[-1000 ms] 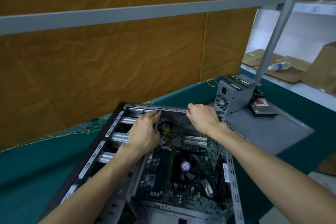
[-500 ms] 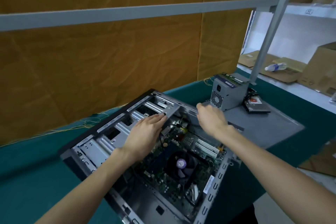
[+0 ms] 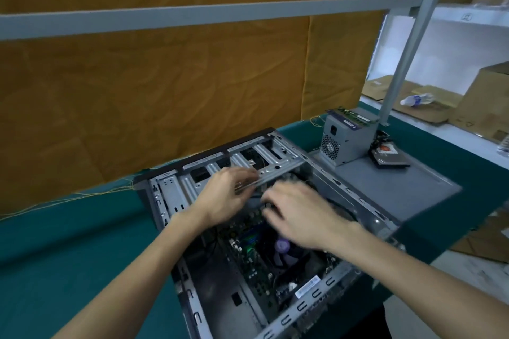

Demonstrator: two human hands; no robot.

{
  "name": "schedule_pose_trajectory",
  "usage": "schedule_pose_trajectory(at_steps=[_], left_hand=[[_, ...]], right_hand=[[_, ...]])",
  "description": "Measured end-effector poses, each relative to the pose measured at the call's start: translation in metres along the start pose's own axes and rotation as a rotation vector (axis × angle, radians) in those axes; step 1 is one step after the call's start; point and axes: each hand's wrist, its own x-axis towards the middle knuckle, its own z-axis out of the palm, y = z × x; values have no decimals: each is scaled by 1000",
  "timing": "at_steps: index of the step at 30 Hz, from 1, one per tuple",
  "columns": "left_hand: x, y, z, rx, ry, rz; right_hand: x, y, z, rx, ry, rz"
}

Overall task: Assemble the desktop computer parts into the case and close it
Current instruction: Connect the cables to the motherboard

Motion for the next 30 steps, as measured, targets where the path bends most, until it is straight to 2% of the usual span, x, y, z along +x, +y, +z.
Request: schedule_pose_trajectory(at_steps=[1, 3, 7, 11, 15, 17, 22, 24, 27, 30], left_hand=[[-10, -5, -4, -19, 16, -23], [-26, -14, -12, -60, 42, -74], [-38, -19, -18, -97, 27, -99], [-38, -20, -17, -117, 39, -90], [-39, -22, -18, -133, 49, -89], [-40, -21, -18, -138, 50, -94], [-44, -16, -20, -135, 52, -123], [-44, -13, -20, -128, 52, -127], [-45, -10, -22, -120, 46, -132], [-46, -10, -23, -112, 55, -119]], right_hand=[[7, -16, 4, 101, -164, -14], [24, -40, 21, 84, -434, -1], [51, -57, 46, 70, -561, 68], [61, -35, 52, 360, -506, 230], [55, -22, 39, 949, -670, 269], [54, -23, 34, 913, -703, 221], [44, -55, 44, 311, -631, 89], [43, -61, 49, 143, -556, 73], [45, -52, 45, 250, -515, 64], [45, -40, 33, 683, -566, 82]])
